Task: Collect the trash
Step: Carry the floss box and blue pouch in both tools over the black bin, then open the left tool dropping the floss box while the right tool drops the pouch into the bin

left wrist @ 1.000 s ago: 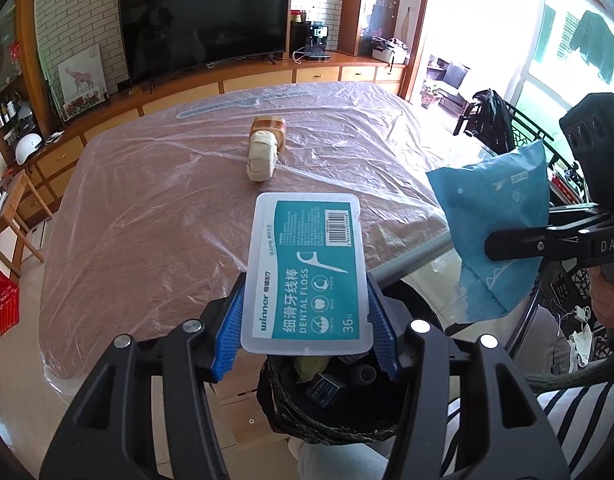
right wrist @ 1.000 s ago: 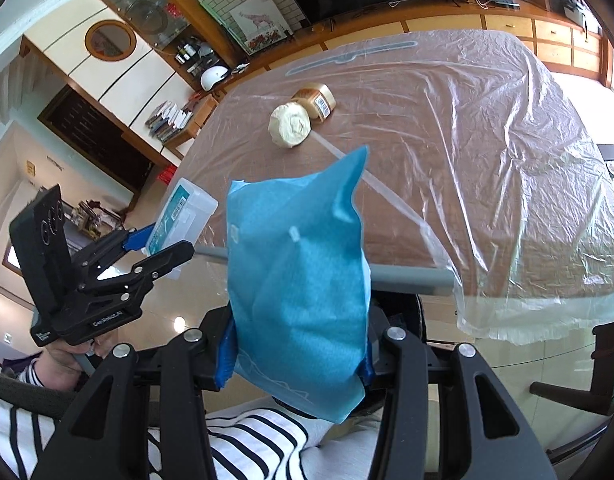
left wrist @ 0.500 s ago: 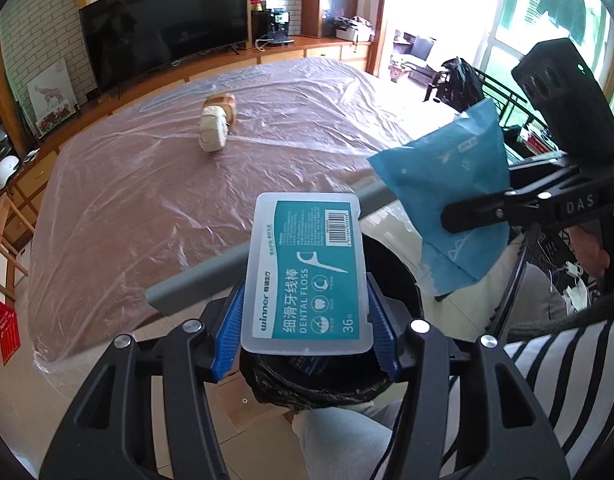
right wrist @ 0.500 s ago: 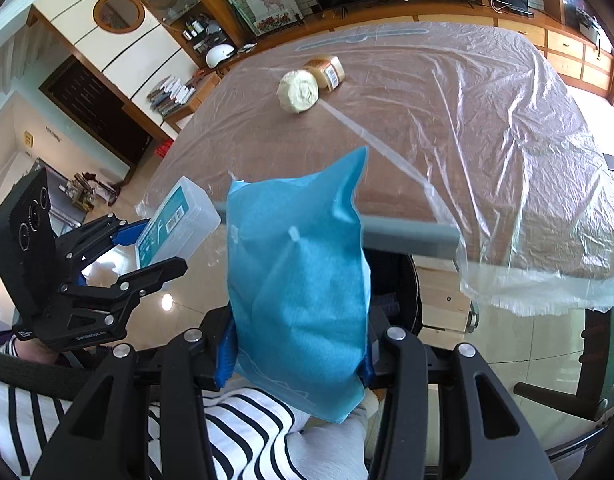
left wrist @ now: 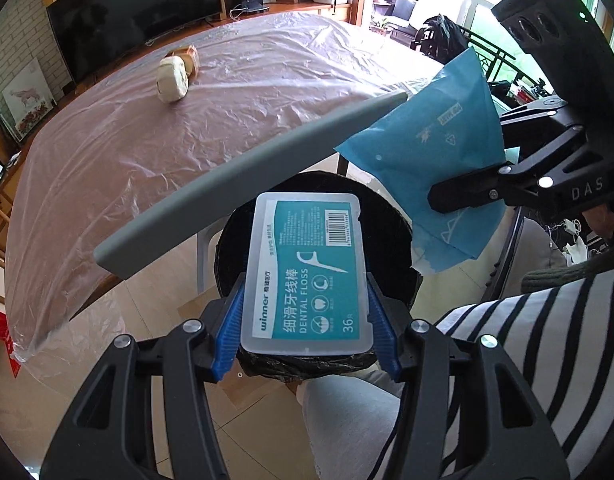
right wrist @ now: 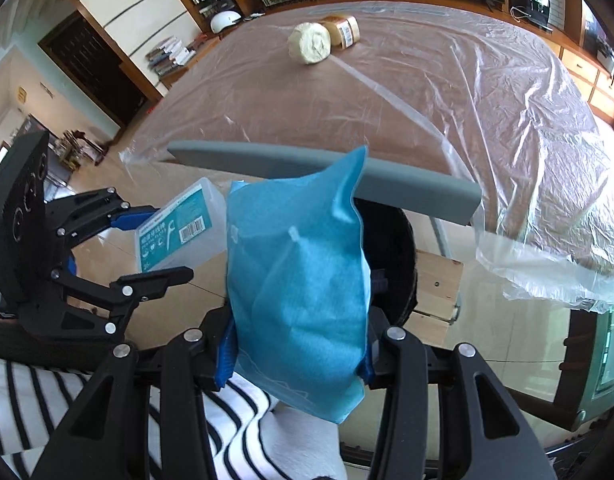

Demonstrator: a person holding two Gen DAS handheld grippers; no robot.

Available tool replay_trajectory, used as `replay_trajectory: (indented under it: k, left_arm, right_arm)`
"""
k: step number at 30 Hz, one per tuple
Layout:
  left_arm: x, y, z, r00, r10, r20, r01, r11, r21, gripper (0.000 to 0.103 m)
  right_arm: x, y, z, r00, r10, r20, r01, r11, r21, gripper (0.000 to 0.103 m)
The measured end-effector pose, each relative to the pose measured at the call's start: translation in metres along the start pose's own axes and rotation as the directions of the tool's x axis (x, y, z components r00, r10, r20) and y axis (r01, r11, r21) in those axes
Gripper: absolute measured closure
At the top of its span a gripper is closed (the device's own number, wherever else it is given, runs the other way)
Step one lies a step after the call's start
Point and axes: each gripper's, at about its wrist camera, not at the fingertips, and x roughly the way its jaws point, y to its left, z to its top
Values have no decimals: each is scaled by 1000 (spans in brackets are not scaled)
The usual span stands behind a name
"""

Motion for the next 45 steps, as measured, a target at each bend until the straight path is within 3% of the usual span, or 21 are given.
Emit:
replay_trajectory:
  k: [5, 10, 45]
  left_arm:
    - [12, 2, 0, 1000, 15, -20, -15, 999, -33, 48]
    - [21, 4, 1, 999, 21, -33, -23, 999, -43, 48]
    - [66, -2, -1, 990, 58, -125, -52, 997, 50, 48]
  right_arm:
    - [11, 2, -3, 998, -62, -13, 62, 997, -37, 58]
    - [21, -1, -1, 997, -69, -19, 68, 997, -23, 58]
    - [74, -6, 9, 982, -167, -94, 164, 986, -33, 59]
